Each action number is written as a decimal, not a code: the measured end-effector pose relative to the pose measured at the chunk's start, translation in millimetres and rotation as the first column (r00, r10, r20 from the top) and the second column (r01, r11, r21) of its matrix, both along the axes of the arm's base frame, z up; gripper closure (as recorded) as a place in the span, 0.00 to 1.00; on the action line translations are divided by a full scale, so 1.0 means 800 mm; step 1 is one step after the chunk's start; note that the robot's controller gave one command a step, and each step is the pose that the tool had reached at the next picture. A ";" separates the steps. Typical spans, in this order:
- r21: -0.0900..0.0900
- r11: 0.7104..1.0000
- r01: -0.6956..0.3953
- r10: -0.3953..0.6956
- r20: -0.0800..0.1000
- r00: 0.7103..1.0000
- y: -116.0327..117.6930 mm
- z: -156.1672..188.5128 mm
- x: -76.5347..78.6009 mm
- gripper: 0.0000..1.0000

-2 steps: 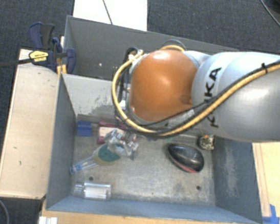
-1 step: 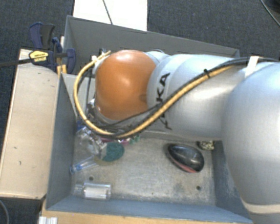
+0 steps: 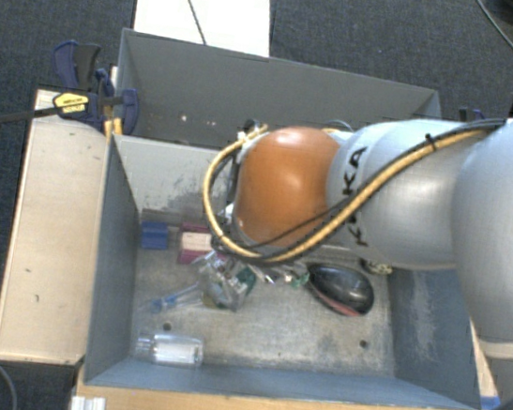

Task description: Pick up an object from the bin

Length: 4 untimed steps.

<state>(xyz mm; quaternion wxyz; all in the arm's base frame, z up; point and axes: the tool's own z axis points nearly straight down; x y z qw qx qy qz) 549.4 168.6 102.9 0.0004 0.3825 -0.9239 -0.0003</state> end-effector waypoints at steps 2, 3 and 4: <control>0.000 0.996 -0.086 0.086 -0.003 0.996 -0.002 -0.042 -0.022 0.00; 0.001 0.997 -0.082 0.082 0.002 0.997 -0.002 -0.039 -0.020 1.00; 0.003 0.994 -0.112 0.112 0.014 0.994 0.010 0.249 -0.011 1.00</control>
Offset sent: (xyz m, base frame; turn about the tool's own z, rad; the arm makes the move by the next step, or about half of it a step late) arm 0.0000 0.0000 0.0000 0.0000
